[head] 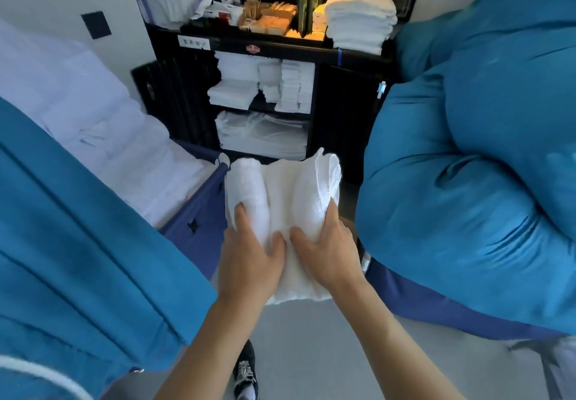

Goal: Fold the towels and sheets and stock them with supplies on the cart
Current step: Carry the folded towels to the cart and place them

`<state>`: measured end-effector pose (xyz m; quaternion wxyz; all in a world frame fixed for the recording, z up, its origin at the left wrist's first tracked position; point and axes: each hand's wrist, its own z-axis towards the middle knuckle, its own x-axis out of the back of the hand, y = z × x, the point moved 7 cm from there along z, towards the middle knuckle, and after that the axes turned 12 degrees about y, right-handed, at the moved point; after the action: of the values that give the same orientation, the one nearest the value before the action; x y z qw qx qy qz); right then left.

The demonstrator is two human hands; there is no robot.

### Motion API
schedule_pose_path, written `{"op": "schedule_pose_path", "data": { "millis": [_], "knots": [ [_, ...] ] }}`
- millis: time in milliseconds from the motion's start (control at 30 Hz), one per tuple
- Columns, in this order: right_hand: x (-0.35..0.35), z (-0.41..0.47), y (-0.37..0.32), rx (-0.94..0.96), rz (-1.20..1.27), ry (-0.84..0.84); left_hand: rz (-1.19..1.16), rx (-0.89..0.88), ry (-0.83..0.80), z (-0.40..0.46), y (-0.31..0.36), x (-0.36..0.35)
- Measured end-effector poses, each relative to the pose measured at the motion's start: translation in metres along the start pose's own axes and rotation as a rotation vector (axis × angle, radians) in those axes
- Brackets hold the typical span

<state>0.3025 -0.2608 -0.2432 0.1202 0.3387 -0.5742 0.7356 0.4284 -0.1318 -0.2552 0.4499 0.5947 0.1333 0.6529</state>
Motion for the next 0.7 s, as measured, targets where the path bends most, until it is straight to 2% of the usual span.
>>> {"op": "schedule_pose_path", "data": {
  "millis": [267,467,700],
  "knots": [
    [-0.069,0.127,-0.062,-0.03,0.006,0.035,-0.049,-0.113,0.019,0.162,0.008,-0.036],
    [-0.119,0.194,-0.102,-0.033,0.003,0.049,-0.08,-0.102,-0.019,0.259,-0.004,-0.058],
    [-0.151,0.256,-0.125,-0.013,-0.028,0.04,-0.141,-0.038,-0.032,0.324,-0.013,-0.09]
  ]
}}
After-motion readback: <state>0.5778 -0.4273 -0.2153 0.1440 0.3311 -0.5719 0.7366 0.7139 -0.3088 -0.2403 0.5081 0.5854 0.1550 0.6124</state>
